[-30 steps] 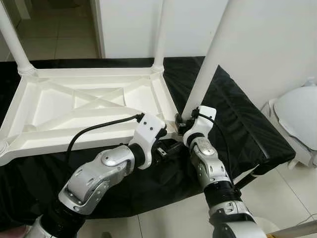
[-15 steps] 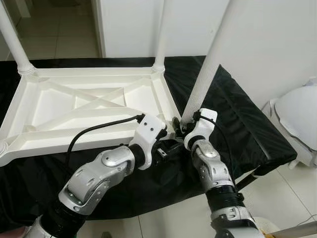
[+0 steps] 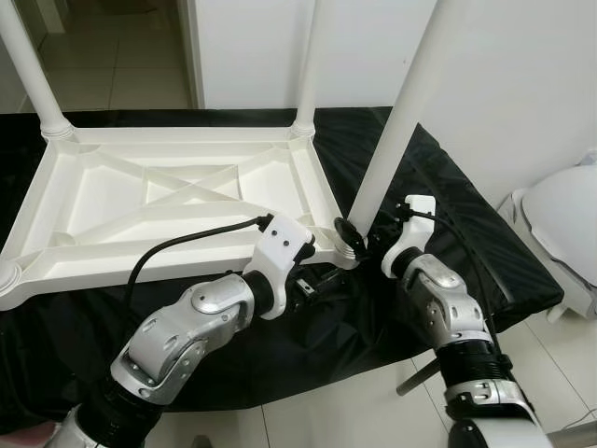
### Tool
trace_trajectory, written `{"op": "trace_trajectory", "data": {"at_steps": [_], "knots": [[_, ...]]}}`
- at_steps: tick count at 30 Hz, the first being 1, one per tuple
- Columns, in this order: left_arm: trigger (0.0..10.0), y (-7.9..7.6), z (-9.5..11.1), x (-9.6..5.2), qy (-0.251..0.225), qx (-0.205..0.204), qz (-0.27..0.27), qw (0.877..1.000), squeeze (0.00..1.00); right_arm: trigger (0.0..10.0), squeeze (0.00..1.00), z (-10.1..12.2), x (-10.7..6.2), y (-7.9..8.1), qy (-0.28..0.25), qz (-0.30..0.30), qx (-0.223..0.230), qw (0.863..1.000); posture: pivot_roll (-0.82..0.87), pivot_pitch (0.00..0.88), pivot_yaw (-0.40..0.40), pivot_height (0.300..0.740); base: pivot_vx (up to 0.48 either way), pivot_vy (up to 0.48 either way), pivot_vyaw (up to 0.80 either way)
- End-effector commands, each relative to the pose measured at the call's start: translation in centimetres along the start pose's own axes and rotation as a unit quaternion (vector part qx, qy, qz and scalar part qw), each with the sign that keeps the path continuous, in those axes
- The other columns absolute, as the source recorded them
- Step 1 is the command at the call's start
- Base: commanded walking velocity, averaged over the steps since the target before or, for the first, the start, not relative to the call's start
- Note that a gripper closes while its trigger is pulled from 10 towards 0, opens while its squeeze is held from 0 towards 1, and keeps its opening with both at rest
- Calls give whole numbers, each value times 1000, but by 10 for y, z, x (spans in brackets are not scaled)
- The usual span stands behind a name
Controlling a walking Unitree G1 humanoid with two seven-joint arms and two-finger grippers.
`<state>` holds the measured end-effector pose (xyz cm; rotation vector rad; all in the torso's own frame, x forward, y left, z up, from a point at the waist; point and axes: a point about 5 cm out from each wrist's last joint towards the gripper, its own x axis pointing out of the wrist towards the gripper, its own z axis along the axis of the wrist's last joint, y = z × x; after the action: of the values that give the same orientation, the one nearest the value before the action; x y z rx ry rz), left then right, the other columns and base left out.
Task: Building children table
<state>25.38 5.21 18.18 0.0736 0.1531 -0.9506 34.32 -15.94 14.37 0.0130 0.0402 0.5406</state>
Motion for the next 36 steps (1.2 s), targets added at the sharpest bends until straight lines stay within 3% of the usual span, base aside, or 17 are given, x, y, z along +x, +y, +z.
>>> {"op": "trace_trajectory", "data": {"at_steps": [1,6,17,18,19,31,36], "knots": [[10000,-7,1,0,-1,4,-57,998,0,10000,0,-1,-1,-3,0,23,1,1000,8,5,-87,740,0,0,0],[10000,-4,2,-1,-2,4,-53,999,0,10000,0,-1,-4,-16,10,84,-33,996,11,15,-71,740,0,0,0],[10000,0,5,-3,-4,4,-45,999,0,10000,0,8,10,-24,11,97,-53,994,25,26,-57,740,0,0,0],[10000,1,5,-4,-3,5,-44,999,0,6353,0,8,13,-24,16,99,-52,994,25,26,-57,740,0,0,0],[10000,1,5,-4,-3,5,-43,999,0,0,0,7,14,-24,18,104,-51,993,25,26,-57,740,0,0,0],[10000,1,6,-4,-4,4,-41,999,0,0,0,-3,13,-23,51,129,-53,989,31,31,-61,740,0,0,0],[10000,1,6,-5,-5,2,-40,999,0,0,0,-13,8,-21,52,139,-25,989,28,35,-64,740,0,0,0]]}}
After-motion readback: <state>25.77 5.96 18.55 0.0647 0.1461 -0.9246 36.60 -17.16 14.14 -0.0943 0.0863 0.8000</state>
